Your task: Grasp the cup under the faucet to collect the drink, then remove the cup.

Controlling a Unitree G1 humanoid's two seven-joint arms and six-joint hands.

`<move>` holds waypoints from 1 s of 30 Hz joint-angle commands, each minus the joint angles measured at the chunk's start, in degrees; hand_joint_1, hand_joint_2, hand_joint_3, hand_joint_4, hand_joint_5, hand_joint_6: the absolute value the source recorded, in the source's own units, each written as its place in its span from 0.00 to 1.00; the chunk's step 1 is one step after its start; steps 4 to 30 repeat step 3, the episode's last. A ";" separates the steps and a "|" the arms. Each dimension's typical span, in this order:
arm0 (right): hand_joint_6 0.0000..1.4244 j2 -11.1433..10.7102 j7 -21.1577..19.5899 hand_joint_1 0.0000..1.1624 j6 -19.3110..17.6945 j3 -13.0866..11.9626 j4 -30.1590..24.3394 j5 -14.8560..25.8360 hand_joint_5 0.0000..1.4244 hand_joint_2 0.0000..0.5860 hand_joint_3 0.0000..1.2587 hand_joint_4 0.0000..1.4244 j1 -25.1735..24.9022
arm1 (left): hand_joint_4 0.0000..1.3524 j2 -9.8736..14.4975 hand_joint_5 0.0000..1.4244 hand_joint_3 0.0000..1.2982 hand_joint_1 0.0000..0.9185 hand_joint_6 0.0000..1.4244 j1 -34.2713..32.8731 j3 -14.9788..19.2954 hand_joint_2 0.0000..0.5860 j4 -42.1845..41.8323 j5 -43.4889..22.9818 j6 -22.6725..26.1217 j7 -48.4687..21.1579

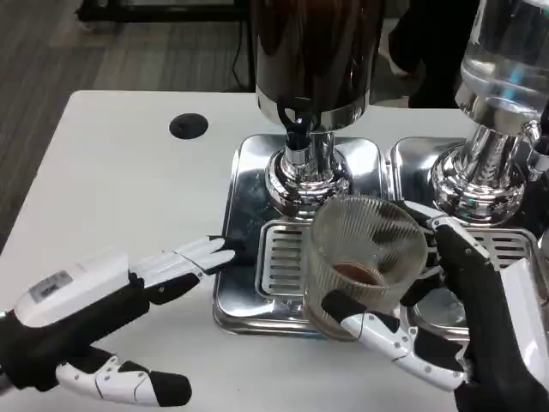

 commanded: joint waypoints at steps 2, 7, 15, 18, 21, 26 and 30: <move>0.59 0.11 -0.22 0.59 -2.22 0.00 -1.24 0.79 0.55 0.40 0.46 0.45 0.17 | 0.00 1.34 0.01 0.07 0.00 0.06 0.19 0.08 0.18 -0.49 0.03 0.23 -0.84; 0.59 0.11 -0.20 0.59 -2.21 0.01 -1.26 0.81 0.55 0.40 0.46 0.45 0.20 | 0.00 1.41 0.01 0.07 0.00 0.06 0.30 0.10 0.18 -0.53 0.03 0.21 -0.85; 0.59 0.11 -0.20 0.59 -2.21 0.01 -1.26 0.81 0.55 0.40 0.46 0.45 0.20 | 0.00 1.41 0.01 0.07 0.00 0.06 0.30 0.10 0.18 -0.53 0.03 0.21 -0.85; 0.59 0.11 -0.20 0.59 -2.21 0.01 -1.26 0.81 0.55 0.40 0.46 0.45 0.20 | 0.00 1.41 0.01 0.07 0.00 0.06 0.30 0.10 0.18 -0.53 0.03 0.21 -0.85; 0.59 0.11 -0.20 0.59 -2.21 0.01 -1.26 0.81 0.55 0.40 0.46 0.45 0.20 | 0.00 1.41 0.01 0.07 0.00 0.06 0.30 0.10 0.18 -0.53 0.03 0.21 -0.85; 0.59 0.11 -0.20 0.59 -2.21 0.01 -1.26 0.81 0.55 0.40 0.46 0.45 0.20 | 0.00 1.41 0.01 0.07 0.00 0.06 0.30 0.10 0.18 -0.53 0.03 0.21 -0.85; 0.59 0.11 -0.20 0.59 -2.21 0.01 -1.26 0.81 0.55 0.40 0.46 0.45 0.20 | 0.00 1.41 0.01 0.07 0.00 0.06 0.30 0.10 0.18 -0.53 0.03 0.21 -0.85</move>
